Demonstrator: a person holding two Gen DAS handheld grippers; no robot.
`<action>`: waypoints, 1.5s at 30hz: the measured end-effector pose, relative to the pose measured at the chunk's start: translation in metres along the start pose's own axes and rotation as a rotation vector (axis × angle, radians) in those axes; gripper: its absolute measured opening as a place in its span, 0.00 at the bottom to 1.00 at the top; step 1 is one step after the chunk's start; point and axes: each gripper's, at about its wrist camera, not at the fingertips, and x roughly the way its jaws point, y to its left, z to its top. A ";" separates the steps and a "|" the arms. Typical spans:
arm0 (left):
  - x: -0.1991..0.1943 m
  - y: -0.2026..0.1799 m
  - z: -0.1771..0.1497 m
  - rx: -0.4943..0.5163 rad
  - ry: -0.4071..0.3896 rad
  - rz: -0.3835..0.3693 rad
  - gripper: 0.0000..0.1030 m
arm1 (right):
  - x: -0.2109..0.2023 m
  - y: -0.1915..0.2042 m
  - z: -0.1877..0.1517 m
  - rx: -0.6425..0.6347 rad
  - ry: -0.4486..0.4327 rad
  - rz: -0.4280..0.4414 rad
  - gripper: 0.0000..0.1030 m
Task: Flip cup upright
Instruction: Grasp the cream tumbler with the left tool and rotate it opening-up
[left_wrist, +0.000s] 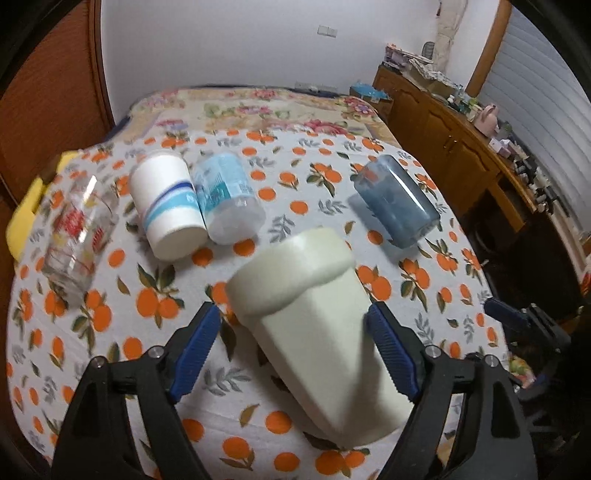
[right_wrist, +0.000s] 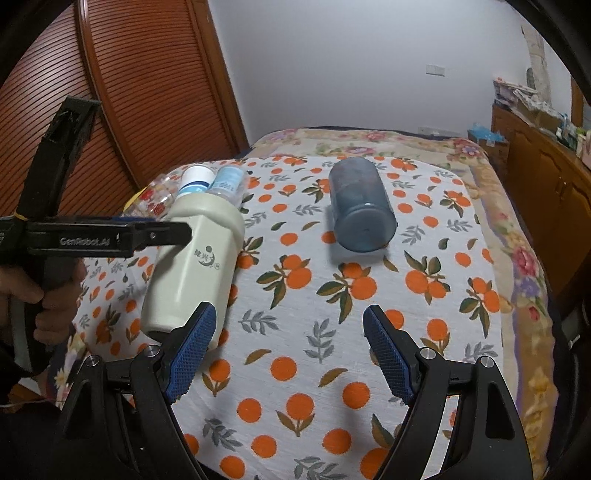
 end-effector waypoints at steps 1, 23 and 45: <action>0.002 0.004 0.001 -0.021 0.016 -0.024 0.83 | 0.001 0.000 0.000 0.001 0.000 -0.001 0.81; 0.056 0.011 0.006 -0.246 0.239 -0.252 0.86 | 0.007 -0.007 -0.001 0.015 0.001 -0.019 0.81; 0.007 0.016 0.001 0.051 -0.020 -0.112 0.78 | 0.020 -0.005 -0.005 0.027 0.026 -0.019 0.81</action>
